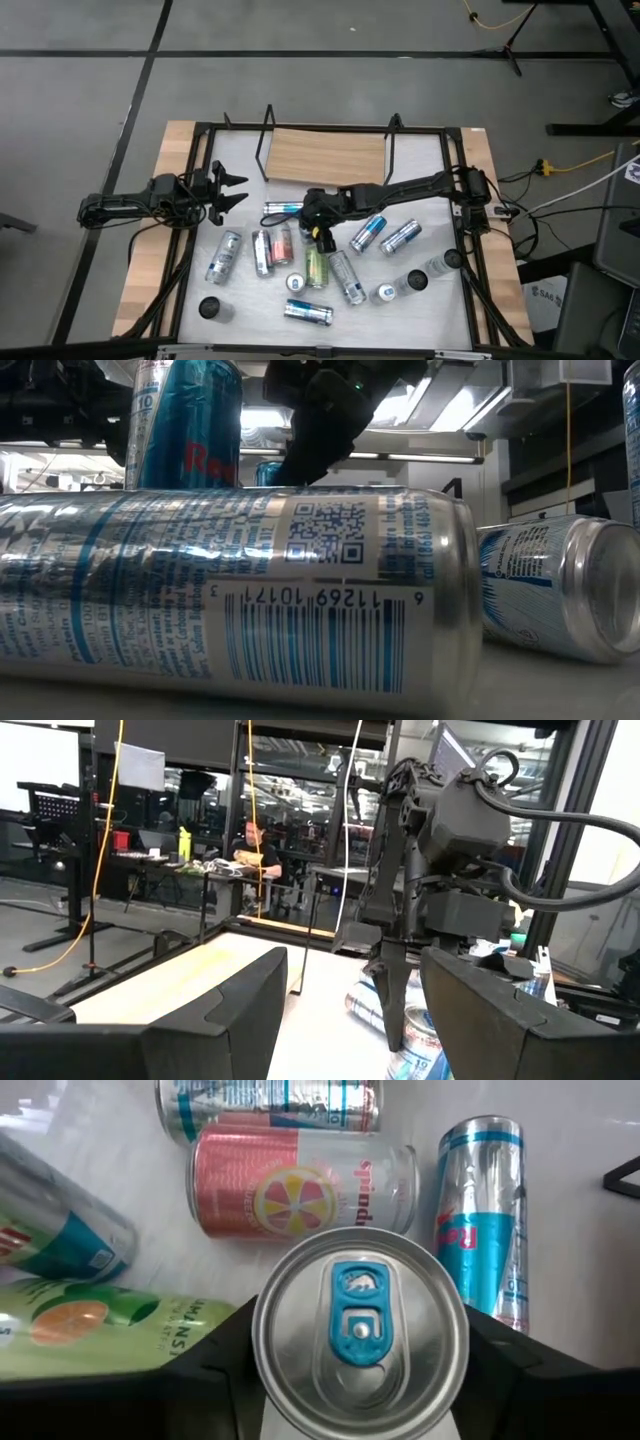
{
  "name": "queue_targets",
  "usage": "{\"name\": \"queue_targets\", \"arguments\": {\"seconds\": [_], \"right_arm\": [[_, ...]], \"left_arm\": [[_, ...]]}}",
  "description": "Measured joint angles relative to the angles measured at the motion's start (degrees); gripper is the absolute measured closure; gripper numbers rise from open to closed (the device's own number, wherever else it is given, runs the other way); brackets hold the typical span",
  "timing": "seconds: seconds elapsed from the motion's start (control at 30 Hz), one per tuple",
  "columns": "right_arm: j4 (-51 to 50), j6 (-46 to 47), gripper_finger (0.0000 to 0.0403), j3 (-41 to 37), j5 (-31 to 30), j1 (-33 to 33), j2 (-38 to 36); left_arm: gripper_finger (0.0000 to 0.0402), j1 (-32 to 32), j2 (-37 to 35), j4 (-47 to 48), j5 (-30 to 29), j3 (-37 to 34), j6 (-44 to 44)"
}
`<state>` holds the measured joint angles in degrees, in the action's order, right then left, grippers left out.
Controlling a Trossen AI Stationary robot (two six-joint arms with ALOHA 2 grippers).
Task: Place canned beverage on shelf
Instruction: Put the blue soda can on the shelf
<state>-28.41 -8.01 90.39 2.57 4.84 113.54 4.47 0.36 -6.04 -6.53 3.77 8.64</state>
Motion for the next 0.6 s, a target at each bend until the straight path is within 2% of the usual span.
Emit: {"name": "queue_targets", "arguments": {"seconds": [0.2, 0.43, 0.6], "right_arm": [[-1.8, 0.0, 0.0189, 4.1, 0.5, -0.9, -0.1], [-6.2, -0.1, 0.0176, 13.6, 5.7, -4.4, -0.1], [-6.3, -4.2, 0.0182, 20.4, 6.0, -8.6, -0.3]], "left_arm": [[0.0178, 0.0, 0.0, 0.0, 0.0, 0.0, 0.0], [0.0178, 0.0, 0.0, 0.0, 0.0, 0.0, 0.0], [0.0178, 0.0, 0.0, 0.0, 0.0, 0.0, 0.0]]}}
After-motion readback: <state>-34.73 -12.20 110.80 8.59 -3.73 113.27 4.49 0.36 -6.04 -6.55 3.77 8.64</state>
